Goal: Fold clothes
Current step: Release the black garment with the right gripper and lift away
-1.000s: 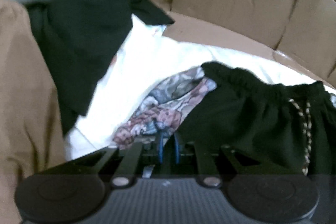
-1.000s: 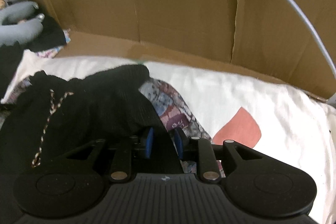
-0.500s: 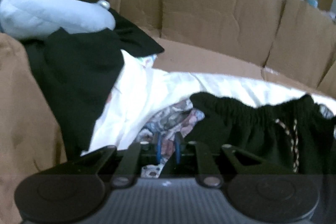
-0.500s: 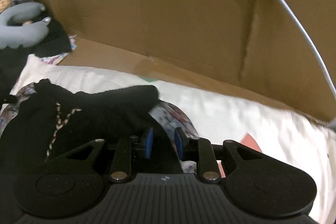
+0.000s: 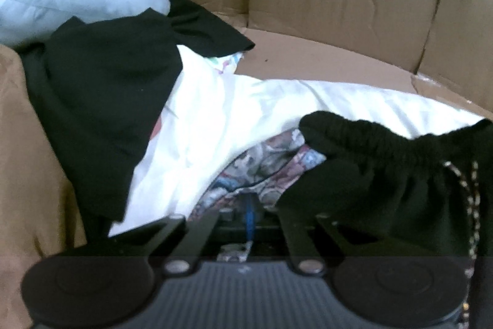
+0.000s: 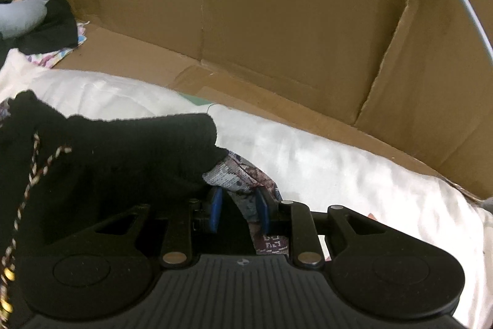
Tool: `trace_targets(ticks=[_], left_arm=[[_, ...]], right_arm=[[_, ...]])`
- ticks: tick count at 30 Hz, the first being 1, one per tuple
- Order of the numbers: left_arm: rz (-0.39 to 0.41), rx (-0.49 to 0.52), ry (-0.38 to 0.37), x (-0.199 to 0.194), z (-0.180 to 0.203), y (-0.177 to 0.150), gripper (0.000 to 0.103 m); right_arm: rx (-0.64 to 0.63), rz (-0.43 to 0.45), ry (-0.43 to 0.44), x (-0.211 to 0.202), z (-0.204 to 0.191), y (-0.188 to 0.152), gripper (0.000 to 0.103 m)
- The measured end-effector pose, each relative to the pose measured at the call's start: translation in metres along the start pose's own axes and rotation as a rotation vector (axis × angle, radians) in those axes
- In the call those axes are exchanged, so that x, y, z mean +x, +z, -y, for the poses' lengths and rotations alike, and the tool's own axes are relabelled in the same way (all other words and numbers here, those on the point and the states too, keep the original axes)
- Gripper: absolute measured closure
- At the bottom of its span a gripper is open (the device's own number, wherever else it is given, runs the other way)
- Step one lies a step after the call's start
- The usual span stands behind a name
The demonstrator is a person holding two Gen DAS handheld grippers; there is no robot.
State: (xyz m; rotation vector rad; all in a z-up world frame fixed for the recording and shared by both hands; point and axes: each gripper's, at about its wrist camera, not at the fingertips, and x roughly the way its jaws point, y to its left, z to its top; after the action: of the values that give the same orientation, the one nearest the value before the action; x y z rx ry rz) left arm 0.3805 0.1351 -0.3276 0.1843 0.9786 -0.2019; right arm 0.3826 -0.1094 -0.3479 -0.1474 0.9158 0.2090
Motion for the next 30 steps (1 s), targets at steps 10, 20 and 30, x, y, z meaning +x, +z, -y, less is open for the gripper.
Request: trace_targets(ticks=[10, 20, 30], left_arm=[[0.012, 0.086, -0.162, -0.048, 0.038, -0.032, 0.097], [-0.067, 0.189, -0.202, -0.061, 0.055, -0.084, 0.086], [-0.122, 0.204, -0.198, -0.089, 0.046, -0.129, 0.067]], right_arm=[[0.024, 0.055, 0.123, -0.046, -0.018, -0.034, 0.07], [-0.064, -0.02, 0.17, -0.064, -0.031, -0.099, 0.047], [-0.054, -0.139, 0.167, -0.106, -0.026, -0.146, 0.046]])
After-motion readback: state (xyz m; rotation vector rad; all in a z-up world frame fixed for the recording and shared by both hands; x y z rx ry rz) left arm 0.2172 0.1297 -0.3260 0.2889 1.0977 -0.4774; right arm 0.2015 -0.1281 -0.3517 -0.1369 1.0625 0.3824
